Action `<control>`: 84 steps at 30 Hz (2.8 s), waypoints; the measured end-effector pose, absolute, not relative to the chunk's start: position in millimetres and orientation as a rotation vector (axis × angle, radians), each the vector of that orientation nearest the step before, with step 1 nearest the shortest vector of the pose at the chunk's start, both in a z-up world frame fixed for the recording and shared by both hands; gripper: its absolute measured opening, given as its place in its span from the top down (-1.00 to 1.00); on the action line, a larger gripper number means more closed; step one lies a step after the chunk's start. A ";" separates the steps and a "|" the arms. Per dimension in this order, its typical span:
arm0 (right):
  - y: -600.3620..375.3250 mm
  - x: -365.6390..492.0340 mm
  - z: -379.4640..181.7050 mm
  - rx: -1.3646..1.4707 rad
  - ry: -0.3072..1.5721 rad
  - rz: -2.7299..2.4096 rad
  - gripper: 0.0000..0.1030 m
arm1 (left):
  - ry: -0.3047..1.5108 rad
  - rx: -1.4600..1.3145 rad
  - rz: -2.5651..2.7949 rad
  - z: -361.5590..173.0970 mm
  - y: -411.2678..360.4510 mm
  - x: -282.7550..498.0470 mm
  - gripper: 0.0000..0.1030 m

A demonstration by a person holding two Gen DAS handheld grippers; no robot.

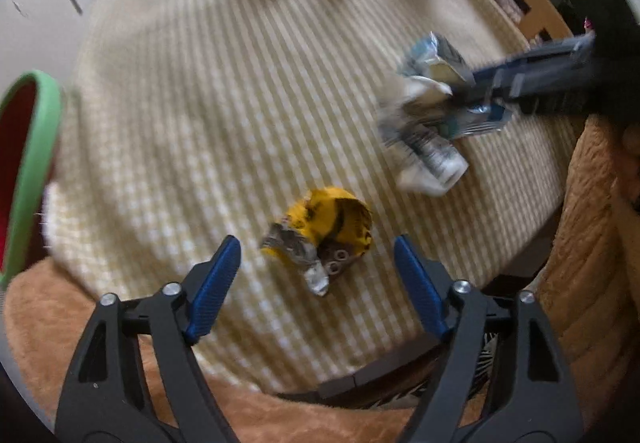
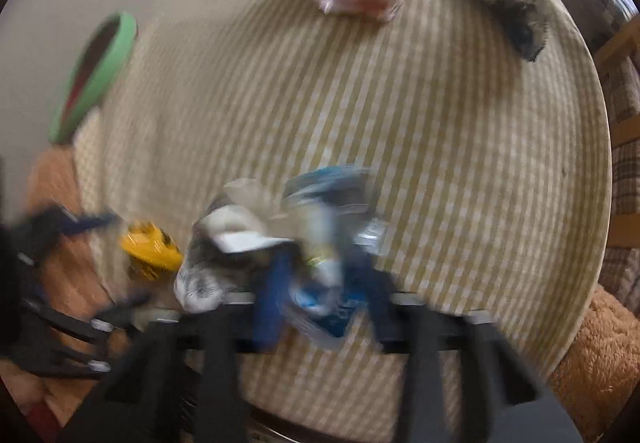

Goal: Collect trash

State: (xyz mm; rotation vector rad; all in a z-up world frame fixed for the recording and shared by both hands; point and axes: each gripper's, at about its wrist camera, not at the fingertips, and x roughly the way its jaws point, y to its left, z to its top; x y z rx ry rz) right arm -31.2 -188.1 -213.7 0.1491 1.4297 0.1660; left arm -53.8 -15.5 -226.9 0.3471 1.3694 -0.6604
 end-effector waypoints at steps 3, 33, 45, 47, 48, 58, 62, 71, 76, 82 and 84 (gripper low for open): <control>-202.0 -22.8 -200.6 0.228 1.337 0.130 0.65 | 1.399 0.314 -0.647 -235.6 -16.0 -44.0 -0.06; -227.4 -1.1 -191.9 0.369 1.199 0.102 0.65 | 1.309 0.082 -0.516 -225.9 1.8 13.4 0.34; -214.3 -3.3 -166.0 0.267 1.096 0.101 0.65 | 0.980 0.051 -0.337 -135.0 29.3 32.0 0.36; -209.9 -4.1 -154.8 0.246 1.066 0.106 0.65 | 0.926 0.024 -0.333 -116.1 33.3 33.7 0.36; -207.4 -4.1 -148.0 0.235 1.050 0.111 0.65 | 0.900 0.012 -0.330 -106.6 35.8 34.4 0.36; -163.8 13.1 -102.6 0.234 0.935 0.228 0.65 | 0.794 0.013 -0.249 -70.1 58.7 27.2 0.36; -142.9 22.7 -91.7 0.230 0.913 0.274 0.65 | 0.788 -0.010 -0.222 -67.0 72.4 28.9 0.36; -113.3 36.9 -74.4 0.228 0.868 0.326 0.65 | 0.784 -0.057 -0.158 -69.0 102.7 31.2 0.36; -100.1 38.9 -71.9 0.245 0.864 0.356 0.65 | 0.788 -0.068 -0.128 -71.6 115.0 30.7 0.36; -84.1 43.3 -68.6 0.240 0.862 0.388 0.65 | 0.802 -0.075 -0.095 -75.3 125.3 31.3 0.36; -80.6 44.6 -68.5 0.242 0.862 0.394 0.65 | 0.808 -0.088 -0.088 -76.2 128.5 31.8 0.36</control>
